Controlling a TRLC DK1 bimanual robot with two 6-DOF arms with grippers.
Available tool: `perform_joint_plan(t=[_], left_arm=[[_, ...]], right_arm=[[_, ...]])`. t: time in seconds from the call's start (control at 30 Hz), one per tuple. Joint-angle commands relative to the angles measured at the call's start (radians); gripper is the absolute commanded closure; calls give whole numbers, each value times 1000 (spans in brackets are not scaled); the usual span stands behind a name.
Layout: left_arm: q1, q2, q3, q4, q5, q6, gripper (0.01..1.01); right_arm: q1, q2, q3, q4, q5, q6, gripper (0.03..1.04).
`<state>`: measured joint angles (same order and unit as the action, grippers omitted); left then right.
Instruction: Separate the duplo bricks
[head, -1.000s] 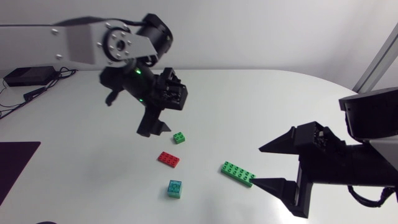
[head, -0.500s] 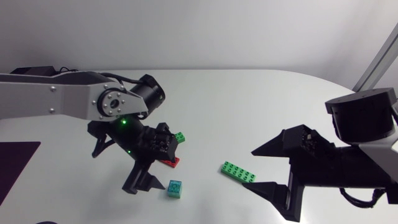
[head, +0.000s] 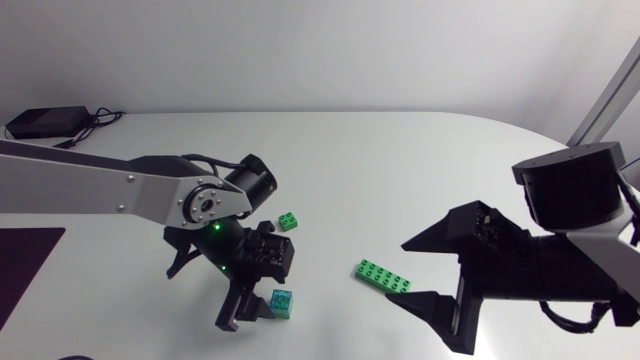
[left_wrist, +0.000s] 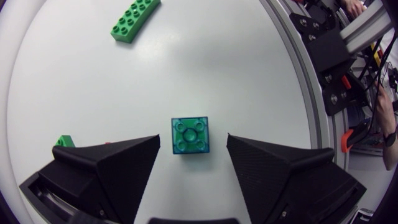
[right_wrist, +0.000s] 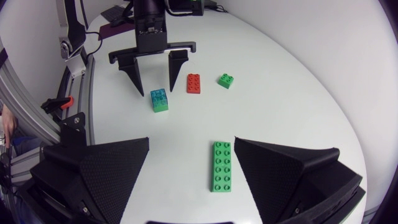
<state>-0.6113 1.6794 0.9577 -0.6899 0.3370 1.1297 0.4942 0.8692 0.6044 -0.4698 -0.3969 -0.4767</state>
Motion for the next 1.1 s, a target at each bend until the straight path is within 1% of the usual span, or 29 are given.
perform_joint_plan(t=[0.0,0.07,0.27,0.3,0.4,0.57,0.7,0.9,1.0,1.07], left_arm=[[-11,8,-37,12,4,-27,313],[-18,3,-56,36,4,-48,352],[-19,19,-68,75,4,-74,361],[-19,25,-68,82,4,-80,397],[-22,43,-68,96,2,-87,456],[-28,57,-68,112,2,-93,720],[-41,52,-68,113,2,-93,725],[-36,8,-54,112,8,-104,739],[-16,-33,-33,112,79,-136,739],[19,-67,-4,110,168,-166,739]], right_arm=[[14,22,18,16,7,26,80],[23,31,20,23,10,32,80],[43,37,24,30,29,39,80],[44,37,24,31,30,39,80],[44,37,23,31,30,43,80],[43,34,18,31,32,43,80],[43,34,17,33,32,43,80],[43,34,11,40,27,43,80],[44,36,11,42,0,55,80],[40,36,12,43,-34,64,80]])
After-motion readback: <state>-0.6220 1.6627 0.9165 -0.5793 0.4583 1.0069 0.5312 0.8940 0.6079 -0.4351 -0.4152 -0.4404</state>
